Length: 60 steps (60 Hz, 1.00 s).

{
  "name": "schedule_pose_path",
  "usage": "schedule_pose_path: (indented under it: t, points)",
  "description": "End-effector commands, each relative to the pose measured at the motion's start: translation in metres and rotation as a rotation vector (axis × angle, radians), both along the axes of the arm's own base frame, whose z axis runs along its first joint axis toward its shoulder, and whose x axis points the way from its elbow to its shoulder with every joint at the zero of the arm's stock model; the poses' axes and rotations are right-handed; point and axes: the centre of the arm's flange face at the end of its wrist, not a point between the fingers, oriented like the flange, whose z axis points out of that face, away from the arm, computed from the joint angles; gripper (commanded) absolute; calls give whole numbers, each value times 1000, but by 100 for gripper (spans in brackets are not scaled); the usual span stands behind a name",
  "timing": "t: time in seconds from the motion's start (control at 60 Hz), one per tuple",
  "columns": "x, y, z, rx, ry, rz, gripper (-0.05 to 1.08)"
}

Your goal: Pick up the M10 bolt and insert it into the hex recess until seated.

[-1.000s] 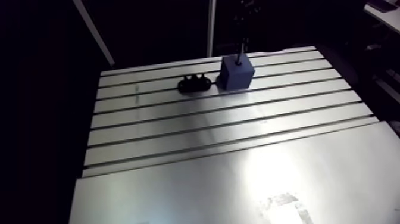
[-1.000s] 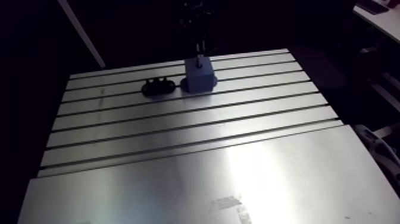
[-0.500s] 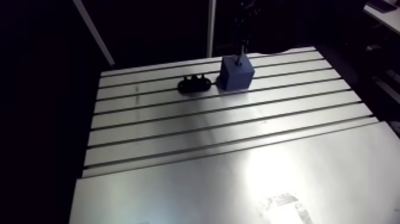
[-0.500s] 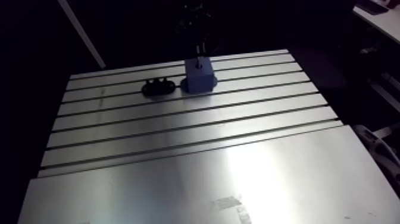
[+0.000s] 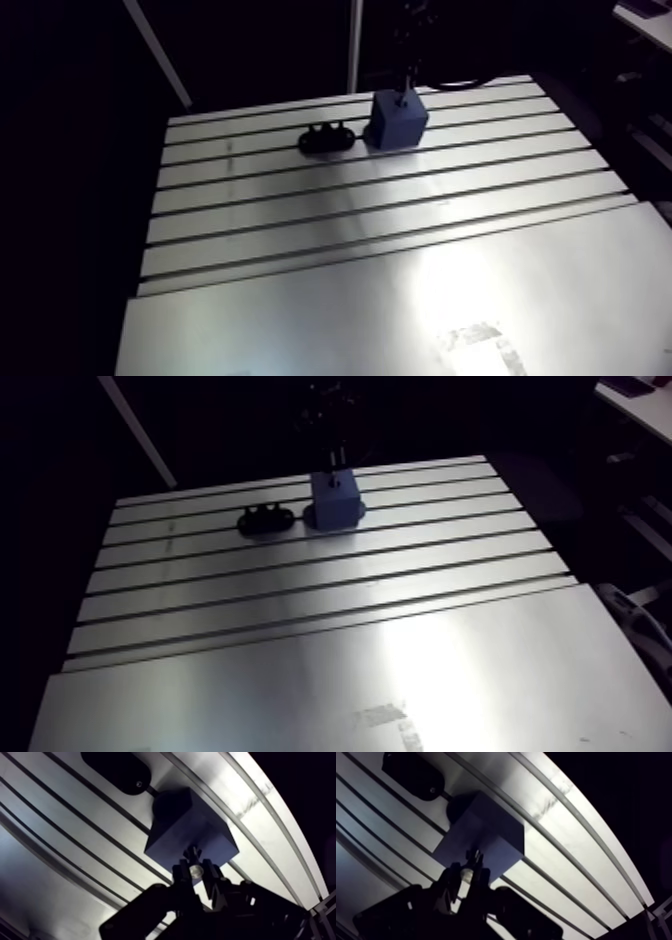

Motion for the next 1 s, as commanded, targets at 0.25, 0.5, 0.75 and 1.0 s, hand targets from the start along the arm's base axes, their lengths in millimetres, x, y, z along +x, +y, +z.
schedule_pose_path:
  t: [0.25, 0.5, 0.75, 1.0]
  points:
    - [0, 0, -1, 0, -2, 0, 48]
    - [4, -2, -1, -5, -10, 10, 1]
    - [2, -1, 3, 1, 4, 11, 1]
    - [2, 1, 8, 6, 13, -6, 1]
